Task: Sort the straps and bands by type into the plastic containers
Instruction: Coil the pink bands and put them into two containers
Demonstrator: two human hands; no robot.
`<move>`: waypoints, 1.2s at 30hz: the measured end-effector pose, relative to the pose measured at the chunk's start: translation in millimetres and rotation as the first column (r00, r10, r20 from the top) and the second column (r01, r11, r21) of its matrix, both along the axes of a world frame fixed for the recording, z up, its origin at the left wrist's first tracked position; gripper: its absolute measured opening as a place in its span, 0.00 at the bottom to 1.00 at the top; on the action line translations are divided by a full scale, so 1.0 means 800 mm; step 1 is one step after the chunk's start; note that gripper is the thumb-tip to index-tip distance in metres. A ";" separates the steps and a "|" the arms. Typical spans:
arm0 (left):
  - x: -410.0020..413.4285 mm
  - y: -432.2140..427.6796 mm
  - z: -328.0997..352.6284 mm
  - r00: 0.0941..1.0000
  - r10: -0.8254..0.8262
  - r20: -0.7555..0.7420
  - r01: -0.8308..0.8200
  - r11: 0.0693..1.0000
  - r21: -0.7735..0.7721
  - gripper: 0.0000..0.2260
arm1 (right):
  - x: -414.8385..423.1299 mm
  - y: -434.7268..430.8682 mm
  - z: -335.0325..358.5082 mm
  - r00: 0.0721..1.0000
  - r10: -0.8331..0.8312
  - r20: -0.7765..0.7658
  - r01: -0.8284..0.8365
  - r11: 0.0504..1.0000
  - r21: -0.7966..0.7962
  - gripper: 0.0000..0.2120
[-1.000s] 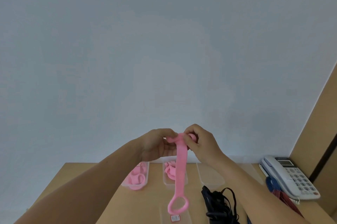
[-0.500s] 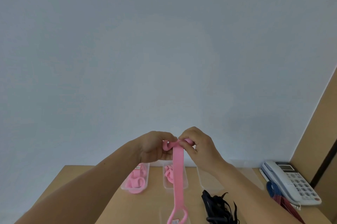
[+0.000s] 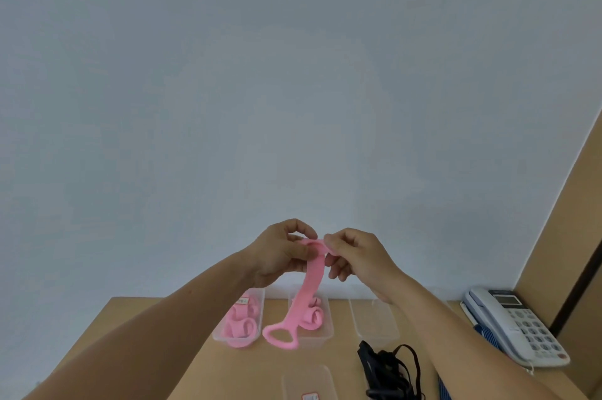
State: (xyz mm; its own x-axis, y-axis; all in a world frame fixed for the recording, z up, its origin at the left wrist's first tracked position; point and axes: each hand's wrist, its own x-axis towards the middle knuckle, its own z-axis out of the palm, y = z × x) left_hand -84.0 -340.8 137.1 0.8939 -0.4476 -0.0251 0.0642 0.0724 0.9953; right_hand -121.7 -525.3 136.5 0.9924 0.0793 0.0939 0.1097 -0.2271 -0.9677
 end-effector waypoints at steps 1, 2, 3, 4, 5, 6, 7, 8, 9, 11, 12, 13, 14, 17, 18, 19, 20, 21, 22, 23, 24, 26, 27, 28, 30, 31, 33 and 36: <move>-0.001 0.000 0.000 1.000 -0.010 0.011 0.010 1.000 -0.002 0.10 | -0.001 0.000 0.001 1.000 -0.007 -0.002 0.007 1.000 0.008 0.11; -0.001 -0.001 -0.001 1.000 -0.014 0.023 0.014 1.000 -0.003 0.10 | -0.001 0.000 0.002 1.000 -0.011 -0.009 0.011 1.000 0.011 0.11; -0.001 -0.002 -0.002 0.999 -0.012 0.035 0.012 1.000 -0.001 0.10 | -0.001 0.000 0.002 1.000 -0.009 -0.022 0.009 1.000 0.009 0.11; -0.001 -0.002 -0.003 0.999 -0.006 0.046 0.006 1.000 0.003 0.10 | 0.000 -0.001 0.002 0.999 -0.003 -0.040 0.003 1.000 -0.001 0.11; -0.001 -0.003 -0.003 0.998 0.002 0.056 -0.002 1.000 0.008 0.10 | 0.000 -0.001 0.003 0.999 0.004 -0.055 -0.005 1.000 -0.022 0.12; 0.000 -0.004 -0.005 0.998 0.012 0.068 -0.013 1.000 0.016 0.10 | 0.001 -0.002 0.004 0.998 0.007 -0.058 -0.009 0.999 -0.048 0.13; 0.000 -0.005 -0.005 0.997 0.024 0.080 -0.027 0.999 0.029 0.10 | 0.001 -0.003 0.005 0.999 0.004 -0.049 -0.008 0.997 -0.071 0.12; 0.000 -0.006 -0.005 0.996 0.040 0.082 -0.043 0.998 0.039 0.10 | 0.001 -0.003 0.006 1.000 -0.001 -0.030 -0.002 0.996 -0.084 0.11; 0.000 -0.007 -0.004 0.996 0.052 0.072 -0.055 0.998 0.040 0.11 | 0.001 -0.004 0.007 1.000 -0.007 -0.005 0.007 0.996 -0.088 0.10; -0.001 -0.007 -0.002 0.999 0.028 0.026 -0.028 0.999 0.020 0.12 | 0.001 -0.004 0.008 0.999 -0.021 0.043 0.025 0.997 -0.079 0.07; -0.002 -0.007 0.001 1.000 -0.013 0.006 0.013 1.000 0.029 0.12 | 0.002 -0.004 0.007 0.998 -0.029 0.064 0.034 0.997 -0.076 0.05; -0.003 -0.006 0.002 0.998 -0.054 -0.012 0.054 0.997 0.048 0.13 | 0.002 -0.005 0.006 0.996 -0.036 0.085 0.044 0.995 -0.085 0.05; -0.003 -0.006 0.001 0.997 -0.076 -0.029 0.078 0.994 0.071 0.15 | 0.003 -0.005 0.005 0.993 -0.044 0.106 0.055 0.993 -0.102 0.04; -0.003 -0.005 0.005 0.994 -0.096 -0.056 0.102 0.988 0.112 0.18 | 0.005 -0.005 0.002 0.984 -0.058 0.171 0.082 0.987 -0.139 0.02; -0.002 -0.004 0.005 0.992 -0.110 -0.064 0.116 0.988 0.106 0.16 | 0.005 -0.005 0.001 0.979 -0.059 0.195 0.088 0.986 -0.145 0.02; -0.002 -0.003 0.007 0.989 -0.125 -0.075 0.132 0.987 0.090 0.11 | 0.006 -0.005 0.000 0.974 -0.057 0.218 0.091 0.985 -0.150 0.01; -0.002 -0.002 0.007 0.986 -0.136 -0.092 0.143 0.987 0.071 0.07 | 0.006 -0.005 -0.002 0.970 -0.050 0.237 0.088 0.984 -0.152 0.01; -0.003 -0.002 0.008 0.984 -0.147 -0.102 0.153 0.987 0.057 0.03 | 0.007 -0.006 -0.003 0.965 -0.042 0.258 0.085 0.984 -0.155 0.01; -0.004 -0.002 0.008 0.982 -0.158 -0.105 0.163 0.986 0.045 0.03 | 0.008 -0.006 -0.005 0.960 -0.037 0.277 0.085 0.983 -0.162 0.02; -0.005 -0.001 0.008 0.980 -0.166 -0.106 0.171 0.985 0.036 0.06 | 0.008 -0.007 -0.007 0.955 -0.034 0.295 0.088 0.981 -0.171 0.04; -0.005 -0.001 0.006 0.978 -0.178 -0.109 0.182 0.983 0.029 0.06 | 0.008 -0.007 -0.009 0.951 -0.034 0.308 0.092 0.980 -0.176 0.06; -0.005 0.000 0.005 0.976 -0.184 -0.116 0.187 0.982 0.020 0.06 | 0.008 -0.006 -0.012 0.944 -0.033 0.330 0.097 0.979 -0.179 0.09; -0.005 0.000 0.005 0.975 -0.180 -0.126 0.183 0.983 0.011 0.10 | 0.007 -0.006 -0.013 0.940 -0.032 0.340 0.100 0.978 -0.184 0.10; -0.005 0.000 0.006 0.976 -0.160 -0.149 0.162 0.987 -0.002 0.13 | 0.006 -0.006 -0.014 0.936 -0.028 0.350 0.100 0.977 -0.189 0.11; -0.004 0.001 0.006 0.985 -0.105 -0.136 0.107 0.994 0.009 0.14 | 0.004 -0.006 -0.017 0.938 -0.024 0.346 0.090 0.980 -0.178 0.12; -0.003 0.001 0.005 0.990 -0.089 -0.112 0.093 0.995 0.031 0.14 | 0.004 -0.007 -0.018 0.944 -0.024 0.330 0.081 0.984 -0.161 0.12; -0.005 0.000 0.007 0.993 -0.077 -0.086 0.082 0.996 0.046 0.12 | 0.004 -0.006 -0.019 0.956 -0.025 0.292 0.061 0.992 -0.113 0.11; -0.006 0.000 0.008 0.992 -0.078 -0.104 0.078 0.997 -0.004 0.13 | 0.004 -0.004 -0.016 0.973 -0.020 0.231 0.026 0.999 -0.023 0.11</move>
